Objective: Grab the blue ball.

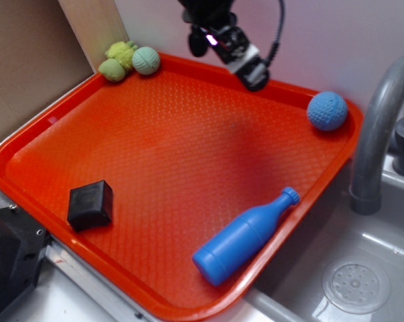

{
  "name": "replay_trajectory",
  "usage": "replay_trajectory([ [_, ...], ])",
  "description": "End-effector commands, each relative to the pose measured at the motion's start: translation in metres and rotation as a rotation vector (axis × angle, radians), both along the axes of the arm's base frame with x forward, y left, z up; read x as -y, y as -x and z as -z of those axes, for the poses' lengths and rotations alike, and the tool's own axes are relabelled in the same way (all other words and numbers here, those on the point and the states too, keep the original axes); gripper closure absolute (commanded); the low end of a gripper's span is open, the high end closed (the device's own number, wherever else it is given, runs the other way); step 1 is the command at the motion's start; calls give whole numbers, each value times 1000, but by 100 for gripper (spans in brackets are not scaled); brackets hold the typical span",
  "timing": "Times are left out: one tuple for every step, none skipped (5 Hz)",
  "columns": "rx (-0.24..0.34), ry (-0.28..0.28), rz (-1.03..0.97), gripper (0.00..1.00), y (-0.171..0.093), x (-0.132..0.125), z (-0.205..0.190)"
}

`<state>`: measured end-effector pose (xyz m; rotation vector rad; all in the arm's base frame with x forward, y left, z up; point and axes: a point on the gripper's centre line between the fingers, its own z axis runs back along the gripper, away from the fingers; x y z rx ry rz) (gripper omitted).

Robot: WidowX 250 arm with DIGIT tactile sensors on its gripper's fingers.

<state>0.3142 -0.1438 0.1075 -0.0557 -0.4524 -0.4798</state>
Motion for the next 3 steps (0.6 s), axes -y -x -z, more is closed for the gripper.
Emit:
replay_trajectory([
  [25,65,60,0,-13,53,25],
  [9,55,97,0,-11,70,35],
  [-9,68,68,0,-31,72,43],
])
